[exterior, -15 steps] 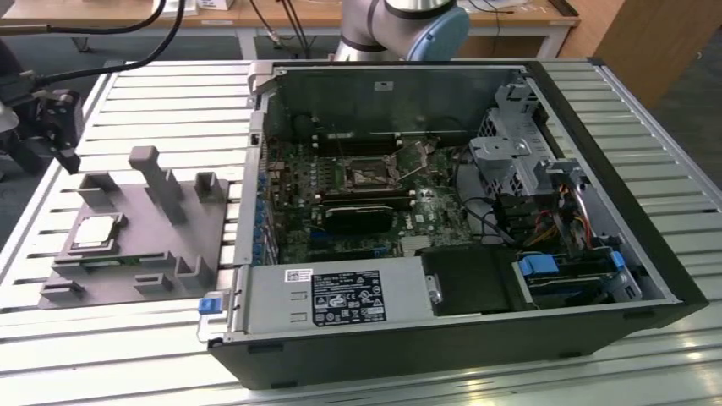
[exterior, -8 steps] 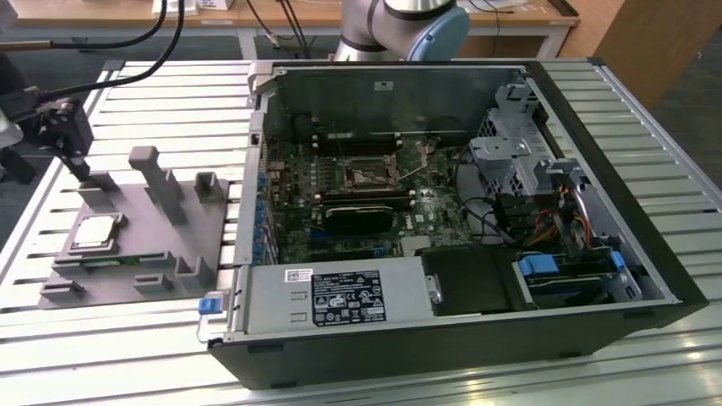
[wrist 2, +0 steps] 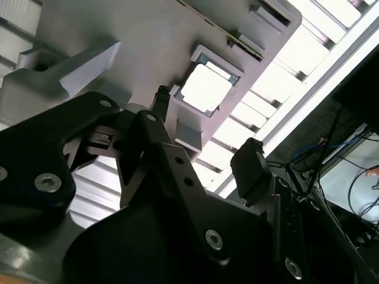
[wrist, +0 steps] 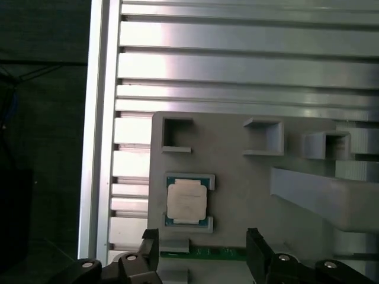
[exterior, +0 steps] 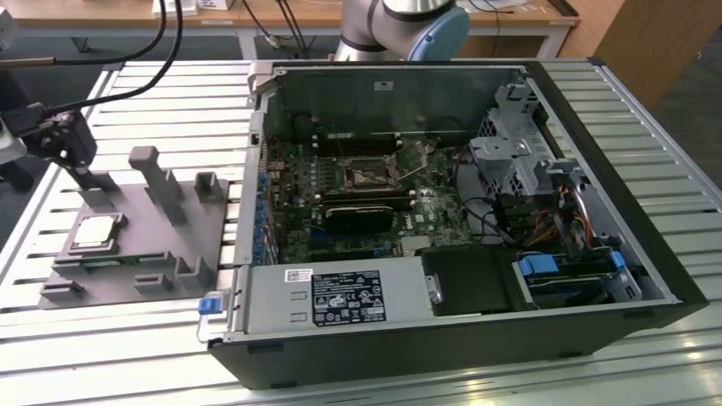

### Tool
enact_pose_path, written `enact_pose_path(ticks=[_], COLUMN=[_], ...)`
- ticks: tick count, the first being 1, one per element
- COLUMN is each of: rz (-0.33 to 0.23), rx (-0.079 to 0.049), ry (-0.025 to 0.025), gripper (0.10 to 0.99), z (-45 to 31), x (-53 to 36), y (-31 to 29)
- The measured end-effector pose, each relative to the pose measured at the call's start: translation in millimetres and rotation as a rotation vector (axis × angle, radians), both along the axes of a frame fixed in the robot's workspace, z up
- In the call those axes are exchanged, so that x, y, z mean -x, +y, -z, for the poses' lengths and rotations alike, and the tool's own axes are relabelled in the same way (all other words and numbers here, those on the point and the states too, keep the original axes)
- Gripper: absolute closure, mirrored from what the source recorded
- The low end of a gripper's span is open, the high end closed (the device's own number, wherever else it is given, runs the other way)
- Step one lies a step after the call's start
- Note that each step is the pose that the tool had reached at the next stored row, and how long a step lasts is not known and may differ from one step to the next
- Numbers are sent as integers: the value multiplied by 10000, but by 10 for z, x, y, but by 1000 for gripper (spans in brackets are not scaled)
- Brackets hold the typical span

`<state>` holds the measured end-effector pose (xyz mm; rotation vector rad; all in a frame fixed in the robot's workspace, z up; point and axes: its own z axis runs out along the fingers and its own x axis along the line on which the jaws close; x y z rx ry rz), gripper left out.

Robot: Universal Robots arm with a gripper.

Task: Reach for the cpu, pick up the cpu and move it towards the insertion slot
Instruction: 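Pick up the cpu and move it towards the insertion slot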

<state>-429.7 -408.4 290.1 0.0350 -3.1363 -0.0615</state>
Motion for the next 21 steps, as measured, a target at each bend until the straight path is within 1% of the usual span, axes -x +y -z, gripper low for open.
enact_pose_path(ticks=[1,2,3,21], rz=[-1,0,0,0], rx=[0,1,1,1], ry=[0,1,1,1], gripper=[373,373,310,310], z=[18,35,53,382], x=[3,7,10,41], y=[-1,-1,-1,-26])
